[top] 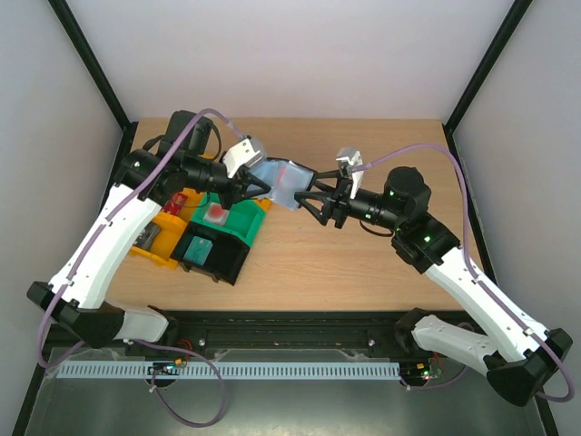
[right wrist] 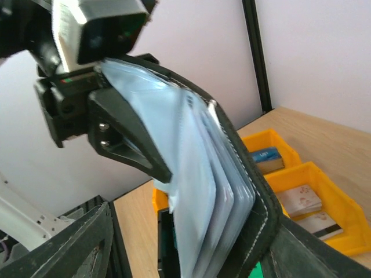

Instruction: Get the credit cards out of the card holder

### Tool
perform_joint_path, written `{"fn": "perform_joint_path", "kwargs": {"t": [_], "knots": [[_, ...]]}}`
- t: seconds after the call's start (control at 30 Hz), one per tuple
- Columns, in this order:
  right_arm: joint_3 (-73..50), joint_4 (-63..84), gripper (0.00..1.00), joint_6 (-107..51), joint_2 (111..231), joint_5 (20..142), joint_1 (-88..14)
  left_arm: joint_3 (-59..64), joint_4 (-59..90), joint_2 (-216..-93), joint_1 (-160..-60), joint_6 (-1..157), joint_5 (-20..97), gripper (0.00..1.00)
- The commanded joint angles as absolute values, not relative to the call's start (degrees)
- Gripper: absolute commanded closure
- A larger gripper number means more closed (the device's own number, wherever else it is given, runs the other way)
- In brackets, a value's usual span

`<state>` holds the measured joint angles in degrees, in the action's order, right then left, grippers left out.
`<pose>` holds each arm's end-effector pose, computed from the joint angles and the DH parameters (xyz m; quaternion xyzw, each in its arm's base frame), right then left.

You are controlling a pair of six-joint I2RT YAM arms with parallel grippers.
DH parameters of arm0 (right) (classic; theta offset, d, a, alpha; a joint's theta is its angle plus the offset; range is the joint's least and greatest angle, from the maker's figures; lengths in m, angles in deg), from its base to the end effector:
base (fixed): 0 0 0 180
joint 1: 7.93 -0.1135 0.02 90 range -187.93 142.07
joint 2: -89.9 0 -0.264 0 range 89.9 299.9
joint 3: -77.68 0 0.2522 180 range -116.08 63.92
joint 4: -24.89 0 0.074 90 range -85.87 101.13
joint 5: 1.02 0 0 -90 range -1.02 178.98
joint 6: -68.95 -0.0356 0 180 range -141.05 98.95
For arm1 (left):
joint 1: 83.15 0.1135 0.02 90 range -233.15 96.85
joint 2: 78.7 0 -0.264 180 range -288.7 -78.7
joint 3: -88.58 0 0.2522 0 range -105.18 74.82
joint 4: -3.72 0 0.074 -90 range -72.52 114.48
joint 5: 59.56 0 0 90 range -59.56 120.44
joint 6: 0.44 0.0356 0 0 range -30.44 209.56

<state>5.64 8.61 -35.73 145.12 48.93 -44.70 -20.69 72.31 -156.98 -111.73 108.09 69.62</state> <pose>0.1562 0.1453 0.4043 -0.3654 0.6024 0.5068 0.4967 0.2203 -0.1456 0.4399 0.4735 0.7157 -0.3361 0.3880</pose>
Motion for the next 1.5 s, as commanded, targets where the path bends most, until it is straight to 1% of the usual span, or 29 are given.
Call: {"fn": "perform_joint_path", "kwargs": {"t": [0.0,0.13,0.33,0.4,0.47,0.57,0.8,0.87,0.93,1.03,1.13,1.17,1.23,1.3,1.47], "knots": [[6.45,6.58,0.35,-33.22,145.68,50.82,-44.60,-22.19,74.23,-155.04,-111.63,110.50,72.92,0.98],[6.49,5.63,0.41,-31.66,145.71,50.76,-44.36,-22.26,74.90,-154.49,-111.54,111.18,72.81,0.98],[7.36,4.03,0.40,-29.39,145.26,51.85,-44.22,-22.65,75.66,-154.22,-111.53,111.86,73.02,0.98],[7.87,3.87,0.37,-28.63,144.87,52.90,-44.23,-23.01,76.06,-154.05,-111.54,112.20,73.15,0.98],[8.53,3.86,0.30,-27.84,144.38,54.07,-44.23,-23.53,76.38,-153.96,-111.54,112.39,73.22,0.98],[9.15,4.50,0.24,-27.56,144.28,54.83,-44.14,-24.50,76.91,-153.93,-111.54,112.54,73.98,0.98],[9.20,7.27,0.14,-27.65,145.18,53.50,-44.14,-24.94,78.34,-153.92,-111.54,113.84,76.52,0.98],[9.10,8.16,0.14,-28.03,145.75,52.83,-44.14,-24.93,78.54,-153.93,-111.47,114.04,77.22,0.98],[8.91,9.02,0.14,-28.59,146.45,52.47,-44.14,-24.94,78.87,-154.02,-111.49,114.48,77.97,0.98],[8.68,11.45,0.17,-30.24,147.82,51.87,-44.14,-24.85,79.45,-154.04,-111.54,115.14,79.58,0.98],[7.84,12.95,0.27,-31.26,150.02,51.12,-44.14,-24.83,80.47,-153.85,-111.54,116.37,81.17,0.98],[7.28,13.53,0.29,-31.62,150.76,50.41,-44.14,-24.85,80.86,-153.78,-111.54,116.79,81.45,0.98],[6.25,15.59,0.30,-33.19,152.26,47.51,-44.09,-24.70,81.39,-153.63,-111.52,117.60,82.00,0.98],[5.88,18.29,0.26,-34.49,153.47,42.77,-44.14,-24.59,81.70,-153.52,-111.54,117.96,82.39,0.98],[5.55,22.13,0.15,-35.96,155.05,36.33,-44.23,-24.59,82.53,-153.41,-111.54,119.09,82.49,0.98]]}}
